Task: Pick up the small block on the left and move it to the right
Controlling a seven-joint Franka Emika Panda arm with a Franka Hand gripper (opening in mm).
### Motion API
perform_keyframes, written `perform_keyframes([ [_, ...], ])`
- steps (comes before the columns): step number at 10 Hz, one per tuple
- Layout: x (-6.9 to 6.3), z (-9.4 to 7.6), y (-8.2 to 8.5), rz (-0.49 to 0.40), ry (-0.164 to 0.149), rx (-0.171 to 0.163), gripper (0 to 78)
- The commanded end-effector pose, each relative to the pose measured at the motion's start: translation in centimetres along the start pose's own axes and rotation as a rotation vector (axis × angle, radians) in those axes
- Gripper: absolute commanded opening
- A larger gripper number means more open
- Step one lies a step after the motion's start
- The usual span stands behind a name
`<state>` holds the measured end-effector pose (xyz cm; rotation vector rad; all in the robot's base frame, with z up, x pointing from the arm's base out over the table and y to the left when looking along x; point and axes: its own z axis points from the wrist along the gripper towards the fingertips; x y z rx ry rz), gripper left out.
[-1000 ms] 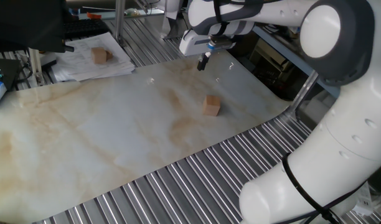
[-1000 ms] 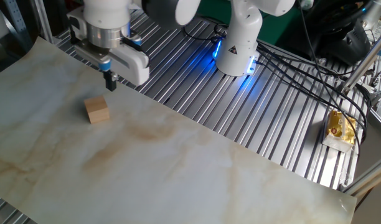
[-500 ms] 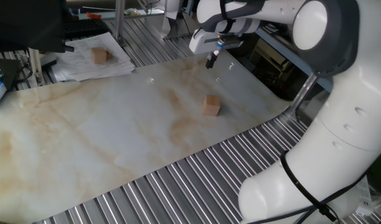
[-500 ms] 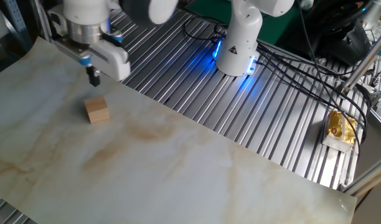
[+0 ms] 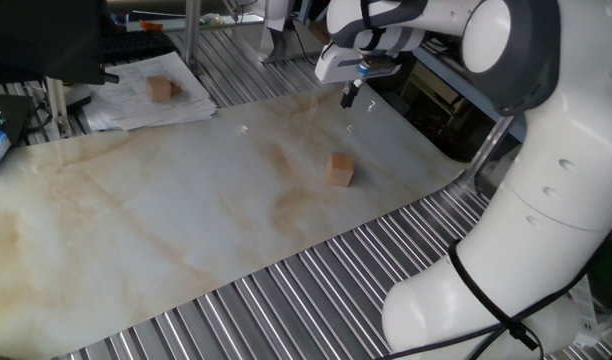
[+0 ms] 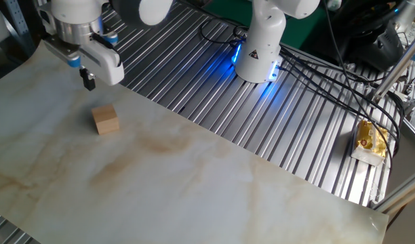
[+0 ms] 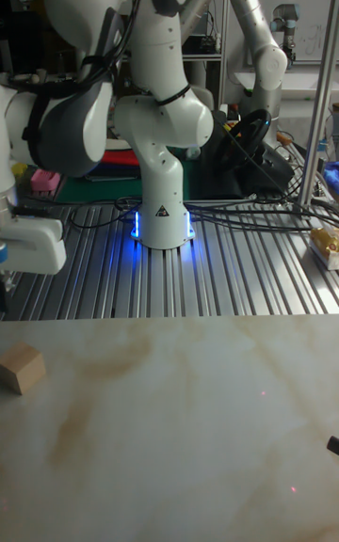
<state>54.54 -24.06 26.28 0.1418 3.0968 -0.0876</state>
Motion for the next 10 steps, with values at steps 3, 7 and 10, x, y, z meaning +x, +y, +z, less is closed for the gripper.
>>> perform_keyframes([
  [3, -0.3, 0.0, -0.4, 0.02, -0.001, 0.006, 0.0],
  [7, -1.4, 0.1, -1.3, 0.018, 0.001, 0.006, 0.0],
  [10, -1.5, 0.1, -1.4, 0.021, 0.002, 0.006, 0.0],
])
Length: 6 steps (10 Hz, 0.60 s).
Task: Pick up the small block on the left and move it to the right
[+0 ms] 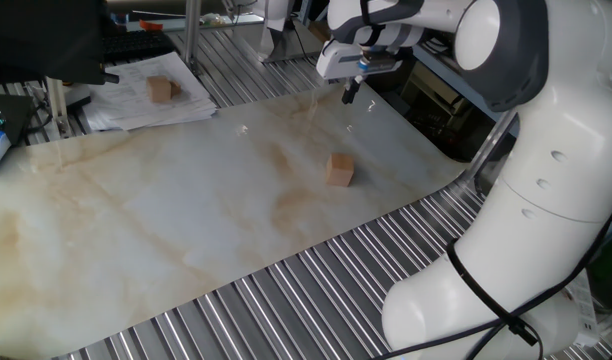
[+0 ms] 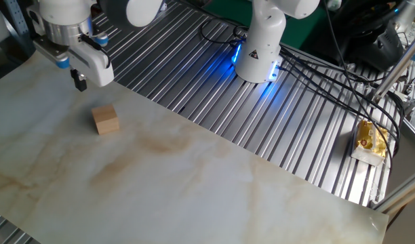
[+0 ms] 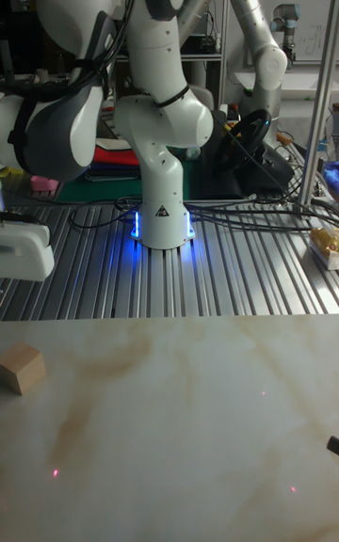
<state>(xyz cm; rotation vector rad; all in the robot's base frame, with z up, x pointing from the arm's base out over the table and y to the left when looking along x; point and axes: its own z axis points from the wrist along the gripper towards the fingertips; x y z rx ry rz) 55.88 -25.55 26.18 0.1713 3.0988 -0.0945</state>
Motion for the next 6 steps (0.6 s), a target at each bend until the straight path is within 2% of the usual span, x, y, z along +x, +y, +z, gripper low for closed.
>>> perform_keyframes([
  [1, -0.04, -0.14, -0.06, 0.012, -0.002, 0.001, 0.0],
  [6, -0.02, -0.08, -0.03, 0.027, -0.003, 0.019, 0.0],
])
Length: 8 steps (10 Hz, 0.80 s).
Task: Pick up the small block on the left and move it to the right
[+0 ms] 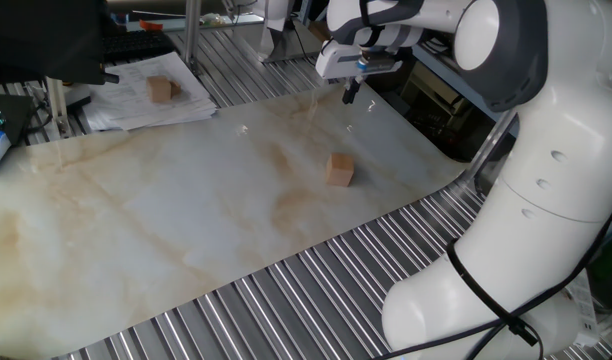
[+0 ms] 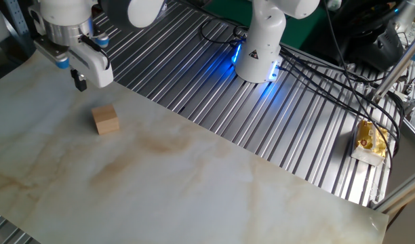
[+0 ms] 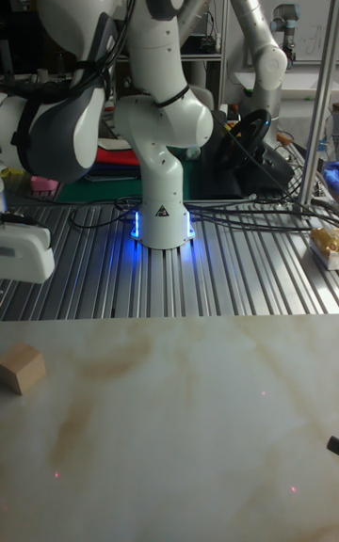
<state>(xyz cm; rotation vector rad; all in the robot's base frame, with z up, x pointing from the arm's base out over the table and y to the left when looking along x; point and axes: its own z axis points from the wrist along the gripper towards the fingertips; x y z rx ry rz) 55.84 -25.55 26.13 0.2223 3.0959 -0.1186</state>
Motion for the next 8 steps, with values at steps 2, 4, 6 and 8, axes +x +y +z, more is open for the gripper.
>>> perform_keyframes([
  [2, -0.07, -0.13, -0.04, -0.001, -0.001, 0.008, 0.0],
  [4, -0.07, -0.13, -0.04, 0.011, -0.007, 0.021, 0.0],
  [6, -0.07, -0.13, -0.04, 0.005, -0.007, 0.007, 0.0],
  [8, -0.07, -0.13, -0.04, 0.049, 0.013, 0.006, 0.0],
])
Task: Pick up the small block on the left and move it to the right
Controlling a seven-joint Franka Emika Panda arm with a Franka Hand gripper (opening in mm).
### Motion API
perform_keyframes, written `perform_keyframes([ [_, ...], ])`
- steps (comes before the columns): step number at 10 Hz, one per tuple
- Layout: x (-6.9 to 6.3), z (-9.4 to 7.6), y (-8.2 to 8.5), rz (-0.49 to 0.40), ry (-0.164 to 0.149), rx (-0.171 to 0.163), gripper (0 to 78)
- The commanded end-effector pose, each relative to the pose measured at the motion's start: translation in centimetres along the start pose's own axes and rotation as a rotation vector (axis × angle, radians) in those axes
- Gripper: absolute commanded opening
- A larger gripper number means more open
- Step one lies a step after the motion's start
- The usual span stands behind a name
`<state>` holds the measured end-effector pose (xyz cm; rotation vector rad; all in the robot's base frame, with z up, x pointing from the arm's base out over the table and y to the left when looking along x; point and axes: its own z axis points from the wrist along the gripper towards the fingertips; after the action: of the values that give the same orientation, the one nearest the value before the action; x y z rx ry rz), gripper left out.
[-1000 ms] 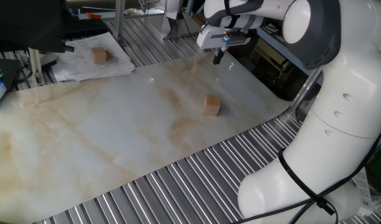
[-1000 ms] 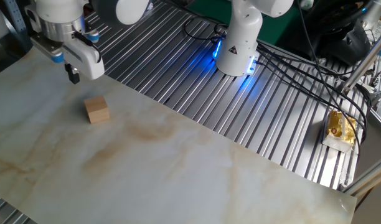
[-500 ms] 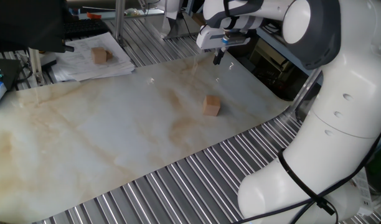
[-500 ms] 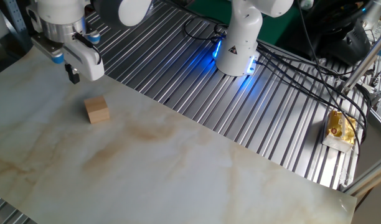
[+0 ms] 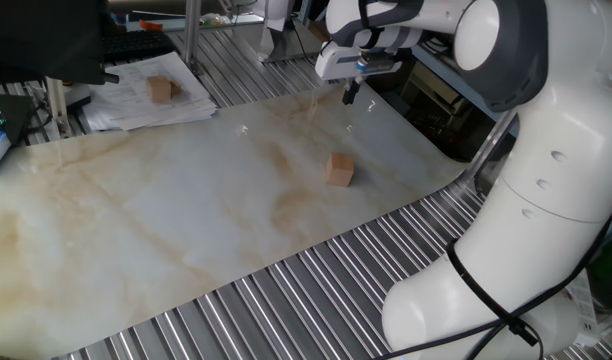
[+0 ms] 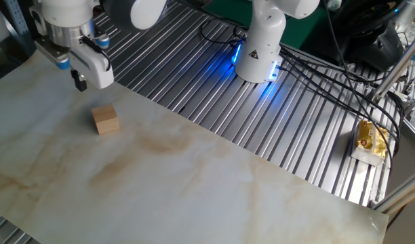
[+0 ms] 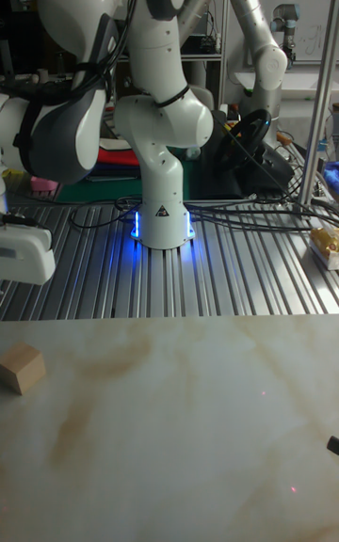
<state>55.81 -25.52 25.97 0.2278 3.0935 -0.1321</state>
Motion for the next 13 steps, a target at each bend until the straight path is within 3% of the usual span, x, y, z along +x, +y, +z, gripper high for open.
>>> perform_keyframes([
  [1, -0.11, -0.29, -0.07, 0.063, 0.025, -0.007, 0.0],
  [4, -0.11, -0.29, -0.07, 0.089, 0.041, -0.041, 0.0],
  [10, -0.11, -0.29, -0.07, 0.117, 0.031, -0.029, 0.0],
  [13, -0.15, -0.33, -0.08, 0.086, 0.028, -0.028, 0.0],
])
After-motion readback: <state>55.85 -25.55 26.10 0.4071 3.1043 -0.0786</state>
